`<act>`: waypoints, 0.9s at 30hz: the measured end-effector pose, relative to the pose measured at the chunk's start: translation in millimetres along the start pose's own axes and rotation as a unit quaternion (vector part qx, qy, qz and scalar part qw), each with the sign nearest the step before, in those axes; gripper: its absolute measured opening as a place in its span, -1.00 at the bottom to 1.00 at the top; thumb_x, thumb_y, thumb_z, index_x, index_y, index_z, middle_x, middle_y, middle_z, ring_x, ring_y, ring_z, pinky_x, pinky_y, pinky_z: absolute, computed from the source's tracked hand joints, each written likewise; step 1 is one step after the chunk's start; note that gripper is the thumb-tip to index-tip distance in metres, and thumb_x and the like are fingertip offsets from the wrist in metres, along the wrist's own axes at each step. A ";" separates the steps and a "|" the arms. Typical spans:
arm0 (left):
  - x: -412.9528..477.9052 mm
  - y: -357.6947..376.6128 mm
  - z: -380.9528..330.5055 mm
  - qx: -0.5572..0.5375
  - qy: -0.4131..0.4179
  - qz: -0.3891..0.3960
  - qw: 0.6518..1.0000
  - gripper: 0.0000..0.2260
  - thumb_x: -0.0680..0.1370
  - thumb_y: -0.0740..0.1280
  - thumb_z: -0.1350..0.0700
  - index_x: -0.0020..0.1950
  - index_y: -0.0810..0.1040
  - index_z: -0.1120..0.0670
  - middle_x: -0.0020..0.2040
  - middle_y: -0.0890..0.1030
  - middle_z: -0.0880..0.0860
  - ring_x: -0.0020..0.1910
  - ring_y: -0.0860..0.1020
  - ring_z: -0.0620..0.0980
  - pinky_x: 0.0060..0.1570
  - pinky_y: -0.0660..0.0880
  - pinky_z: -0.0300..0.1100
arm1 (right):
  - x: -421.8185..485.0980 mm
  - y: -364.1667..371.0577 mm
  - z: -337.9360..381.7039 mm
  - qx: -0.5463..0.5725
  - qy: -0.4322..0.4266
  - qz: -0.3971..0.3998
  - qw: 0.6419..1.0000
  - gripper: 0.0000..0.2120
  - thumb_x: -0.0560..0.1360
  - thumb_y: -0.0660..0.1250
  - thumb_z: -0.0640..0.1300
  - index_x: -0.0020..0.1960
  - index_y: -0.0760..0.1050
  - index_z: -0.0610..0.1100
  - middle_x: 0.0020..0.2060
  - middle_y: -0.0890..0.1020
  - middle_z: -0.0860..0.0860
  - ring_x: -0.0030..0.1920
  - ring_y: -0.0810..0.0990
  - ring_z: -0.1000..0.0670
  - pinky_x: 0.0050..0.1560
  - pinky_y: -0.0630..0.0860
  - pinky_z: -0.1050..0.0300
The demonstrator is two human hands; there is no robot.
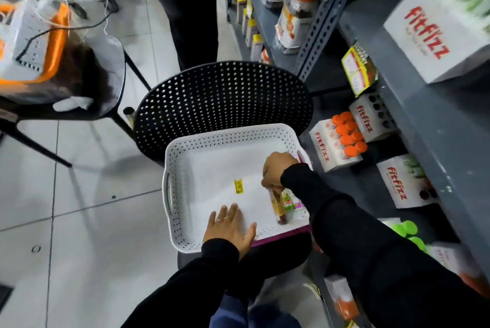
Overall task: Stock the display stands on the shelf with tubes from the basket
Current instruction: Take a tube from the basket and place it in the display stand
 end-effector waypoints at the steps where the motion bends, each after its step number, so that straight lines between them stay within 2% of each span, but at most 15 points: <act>1: 0.2 0.2 0.5 0.002 0.001 -0.002 1.000 -0.39 0.54 -0.11 -0.25 0.47 0.10 0.08 0.52 0.08 0.02 0.48 0.01 0.02 0.47 -0.08 0.02 | -8.8 -5.0 -4.8 0.022 -0.005 0.021 1.000 -0.89 0.38 0.37 -0.27 -0.14 0.64 -0.25 -0.31 0.65 -0.12 -0.24 0.65 -0.14 -0.22 0.64 0.11; 3: -1.1 -5.8 -2.2 0.011 0.009 -0.020 1.000 -0.38 0.52 -0.14 -0.26 0.45 0.16 0.08 0.51 0.14 0.03 0.47 0.06 0.02 0.46 -0.05 -0.01 | -34.0 -21.3 -18.5 0.060 -0.012 0.033 0.998 -0.84 0.44 0.35 -0.22 -0.04 0.64 -0.27 -0.31 0.63 -0.10 -0.30 0.60 -0.11 -0.32 0.57 0.16; 7: -6.7 -19.7 -17.9 0.025 0.039 -0.063 0.997 -0.15 0.30 -0.37 -0.26 0.43 0.23 0.08 0.46 0.27 0.03 0.45 0.15 -0.01 0.45 -0.01 -0.07 | -90.4 -67.2 -48.9 0.036 -0.018 -0.040 0.998 -0.76 0.51 0.26 -0.12 -0.19 0.59 -0.25 -0.27 0.54 -0.14 -0.23 0.50 -0.10 -0.38 0.34 0.17; 10: 1.6 -41.6 -56.3 0.041 0.095 -0.132 0.986 -0.28 0.42 -0.23 -0.19 0.32 0.42 0.17 0.36 0.43 0.13 0.37 0.34 0.10 0.38 0.20 0.02 | -139.2 -98.2 -83.4 -0.008 0.002 -0.105 0.994 -0.79 0.49 0.28 -0.14 -0.29 0.44 -0.20 -0.32 0.42 -0.14 -0.19 0.40 -0.08 -0.37 0.25 0.17; 12: 12.2 -63.8 -98.8 0.042 0.141 -0.177 0.973 -0.40 0.51 -0.10 -0.12 0.18 0.53 0.23 0.21 0.56 0.20 0.21 0.50 0.18 0.28 0.33 0.05 | -174.8 -118.5 -109.5 0.000 0.033 -0.162 0.986 -0.79 0.42 0.40 -0.07 -0.21 0.51 -0.23 -0.38 0.41 -0.11 -0.21 0.42 -0.09 -0.36 0.28 0.18; 13: 15.4 -76.7 -121.2 0.035 0.167 -0.195 0.966 -0.45 0.52 -0.06 -0.08 0.14 0.55 0.26 0.17 0.58 0.23 0.16 0.54 0.21 0.24 0.30 0.05 | -188.2 -126.4 -118.2 0.007 0.044 -0.178 0.983 -0.74 0.38 0.44 -0.05 -0.14 0.58 -0.26 -0.39 0.48 -0.11 -0.22 0.48 -0.13 -0.36 0.32 0.19; 14: 13.6 -90.5 -155.1 0.034 0.206 -0.213 0.955 -0.49 0.50 -0.01 -0.04 0.13 0.54 0.27 0.16 0.58 0.25 0.14 0.54 0.23 0.21 0.28 0.04 | -207.2 -133.4 -132.8 0.013 0.060 -0.192 0.979 -0.72 0.34 0.48 -0.05 -0.12 0.63 -0.26 -0.36 0.59 -0.12 -0.22 0.54 -0.15 -0.34 0.39 0.19; 16: 3.0 -113.8 -215.9 0.025 0.272 -0.246 0.930 -0.52 0.44 0.06 0.01 0.16 0.52 0.28 0.19 0.56 0.26 0.16 0.53 0.23 0.19 0.38 0.02 | -237.6 -143.7 -159.8 0.030 0.084 -0.217 0.972 -0.71 0.28 0.53 0.00 -0.13 0.69 -0.20 -0.22 0.72 -0.12 -0.18 0.60 -0.12 -0.18 0.56 0.13; 18: -11.4 -123.5 -274.1 0.020 0.344 -0.255 0.903 -0.52 0.43 0.08 0.02 0.19 0.49 0.28 0.22 0.53 0.27 0.20 0.50 0.23 0.23 0.31 0.04 | -274.0 -149.9 -185.0 0.052 0.108 -0.249 0.961 -0.71 0.25 0.55 0.03 -0.12 0.68 -0.12 -0.17 0.74 -0.07 -0.15 0.57 -0.07 -0.03 0.59 0.10; 19: -15.1 -123.6 -291.6 0.018 0.367 -0.255 0.895 -0.52 0.44 0.08 0.01 0.20 0.47 0.28 0.24 0.51 0.28 0.22 0.47 0.24 0.26 0.23 0.05 | -284.4 -151.3 -191.5 0.053 0.113 -0.256 0.959 -0.75 0.28 0.53 -0.01 -0.09 0.68 -0.09 -0.16 0.74 -0.05 -0.14 0.58 -0.05 -0.04 0.57 0.13; 21: -27.7 -121.2 -329.0 0.020 0.418 -0.246 0.875 -0.53 0.46 0.08 0.00 0.22 0.45 0.27 0.28 0.47 0.27 0.27 0.43 0.26 0.27 0.16 0.03 | -313.5 -153.6 -206.4 0.057 0.127 -0.279 0.950 -0.77 0.35 0.47 -0.13 0.01 0.67 -0.07 -0.16 0.72 0.00 -0.15 0.61 0.00 -0.18 0.49 0.24; 24: -48.5 -115.7 -373.2 0.038 0.469 -0.251 0.846 -0.55 0.48 0.07 0.02 0.21 0.47 0.27 0.28 0.48 0.25 0.26 0.43 0.26 0.33 0.09 -0.02 | -360.5 -155.4 -229.4 0.106 0.148 -0.321 0.929 -0.79 0.41 0.41 -0.20 0.05 0.66 -0.11 -0.41 0.56 0.13 -0.37 0.50 0.08 -0.46 0.36 0.39; 26: -60.3 -108.8 -394.1 0.061 0.494 -0.248 0.831 -0.54 0.50 0.05 0.01 0.20 0.49 0.28 0.26 0.51 0.24 0.24 0.46 0.23 0.34 -0.01 -0.08 | -388.9 -157.2 -245.0 0.156 0.162 -0.363 0.904 -0.83 0.44 0.39 -0.22 0.01 0.67 -0.17 -0.46 0.59 0.13 -0.43 0.53 0.04 -0.47 0.43 0.40; 27: -65.2 -105.0 -403.0 0.072 0.503 -0.248 0.825 -0.52 0.52 0.02 -0.01 0.19 0.50 0.28 0.24 0.52 0.24 0.23 0.48 0.23 0.33 -0.01 -0.07 | -403.2 -157.5 -254.1 0.171 0.174 -0.389 0.889 -0.84 0.45 0.40 -0.20 0.00 0.67 -0.18 -0.38 0.66 0.07 -0.39 0.57 0.00 -0.38 0.51 0.30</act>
Point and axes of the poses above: each hand's wrist, its own x-axis towards the middle knuckle, its own y-axis out of the palm, z = x × y, the point moved 9 cm from there along x, towards the middle knuckle
